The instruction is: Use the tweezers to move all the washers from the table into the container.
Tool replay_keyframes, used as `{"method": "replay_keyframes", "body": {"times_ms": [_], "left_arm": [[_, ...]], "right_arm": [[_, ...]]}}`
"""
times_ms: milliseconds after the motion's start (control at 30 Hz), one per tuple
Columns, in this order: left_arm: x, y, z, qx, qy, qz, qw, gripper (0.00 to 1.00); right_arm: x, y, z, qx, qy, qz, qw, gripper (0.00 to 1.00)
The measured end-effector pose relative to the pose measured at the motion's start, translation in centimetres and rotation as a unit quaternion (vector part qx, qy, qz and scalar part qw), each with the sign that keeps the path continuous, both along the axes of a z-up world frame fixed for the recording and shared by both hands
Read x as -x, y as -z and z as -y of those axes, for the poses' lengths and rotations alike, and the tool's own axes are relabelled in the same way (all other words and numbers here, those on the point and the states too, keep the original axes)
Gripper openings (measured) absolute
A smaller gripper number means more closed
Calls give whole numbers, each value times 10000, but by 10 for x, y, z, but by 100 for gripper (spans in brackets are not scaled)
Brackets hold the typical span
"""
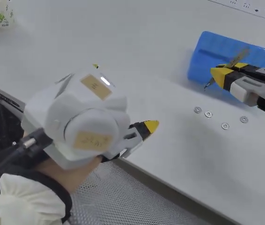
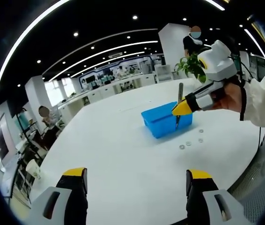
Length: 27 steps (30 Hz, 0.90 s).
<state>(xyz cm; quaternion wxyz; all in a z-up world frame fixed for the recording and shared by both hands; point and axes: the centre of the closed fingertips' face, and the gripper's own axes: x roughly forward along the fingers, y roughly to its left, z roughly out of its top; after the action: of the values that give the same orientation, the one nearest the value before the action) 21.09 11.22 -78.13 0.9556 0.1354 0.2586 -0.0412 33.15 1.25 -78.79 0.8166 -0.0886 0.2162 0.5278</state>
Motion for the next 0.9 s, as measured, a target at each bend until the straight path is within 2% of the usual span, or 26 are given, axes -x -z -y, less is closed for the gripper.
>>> {"method": "replay_keyframes", "body": {"times_ms": [233,400,533,733,900], "left_arm": [[0,1,0,-20,2,-26,10000,88],[0,2,-2,-14,-42,-49,10000,88],[0,2,-1,-14,-30,-35,10000,88],[1,3,-2,-42,-57,-64,10000,87],[1,3,-3,-56,-60,-85,9999,87]], "right_arm": [[10,14,-1,171,-3,-9,9999,4],[14,18,-1,257,-17,-14,9997,3],[15,23,2,321,-1,-27,9995,3],[16,32,5,348,67,-189,9992,4],[16,39,6,424,76,-203,9989,4]]}}
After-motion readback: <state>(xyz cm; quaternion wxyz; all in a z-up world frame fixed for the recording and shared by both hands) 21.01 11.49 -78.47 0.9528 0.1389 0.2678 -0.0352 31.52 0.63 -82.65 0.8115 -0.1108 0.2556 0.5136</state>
